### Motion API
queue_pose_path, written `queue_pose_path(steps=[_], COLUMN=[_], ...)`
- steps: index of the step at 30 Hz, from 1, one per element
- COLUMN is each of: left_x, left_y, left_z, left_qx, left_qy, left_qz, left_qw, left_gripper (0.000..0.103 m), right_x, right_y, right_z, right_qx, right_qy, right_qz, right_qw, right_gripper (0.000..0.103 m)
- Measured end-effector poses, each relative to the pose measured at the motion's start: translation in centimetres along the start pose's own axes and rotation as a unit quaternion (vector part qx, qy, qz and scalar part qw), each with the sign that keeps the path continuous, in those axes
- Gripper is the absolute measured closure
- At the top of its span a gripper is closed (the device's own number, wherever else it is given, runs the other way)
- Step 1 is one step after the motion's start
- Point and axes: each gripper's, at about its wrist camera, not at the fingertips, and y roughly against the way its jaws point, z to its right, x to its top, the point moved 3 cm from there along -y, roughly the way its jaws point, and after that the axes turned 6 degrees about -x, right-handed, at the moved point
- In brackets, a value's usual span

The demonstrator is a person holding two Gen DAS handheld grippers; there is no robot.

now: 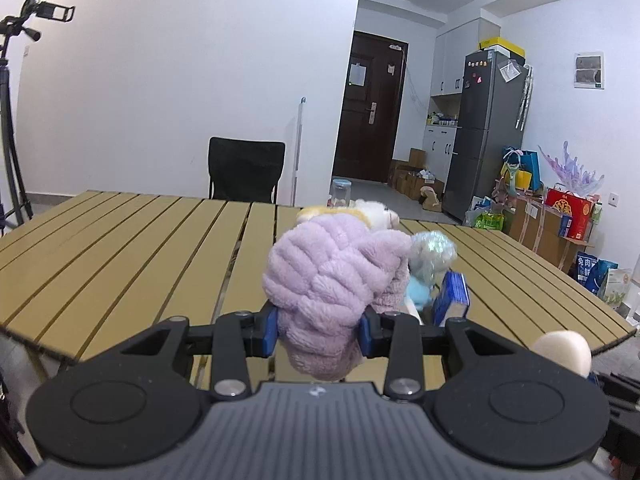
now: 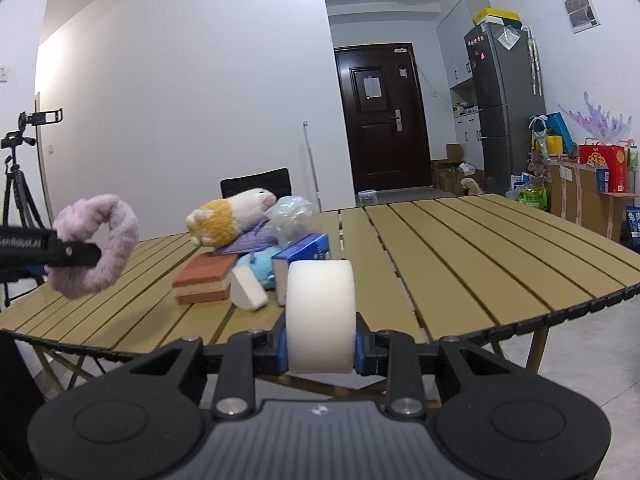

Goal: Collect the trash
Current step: 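Carry the tape roll and headband down from the table to the black bin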

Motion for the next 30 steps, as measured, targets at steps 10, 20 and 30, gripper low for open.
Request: queue_pose_path(steps=[10,20,30], left_x=[-3.3,-7.0,-11.4], left_y=[5.1,8.6,11.4], left_z=[-1.5,-2.4,-2.7], left_qx=[0.019,0.03,0.045], left_qy=[0.018,0.032,0.026], left_qz=[-0.012,-0.044,-0.089], left_qw=[0.9996,0.9981,0.9946], left_gripper=[0.065,0.065,0.065], right_x=[-2.6,-5.7,-9.4], right_y=[3.1,5.9,8.1], right_z=[-0.7,-1.1,-2.0], right_qx=[0.022,0.034,0.045], right_qy=[-0.018,-0.022,-0.004], right_qz=[-0.02,-0.052,-0.1], right_qw=[0.999,0.998,0.994], right_gripper=[0.074,0.074,0.074])
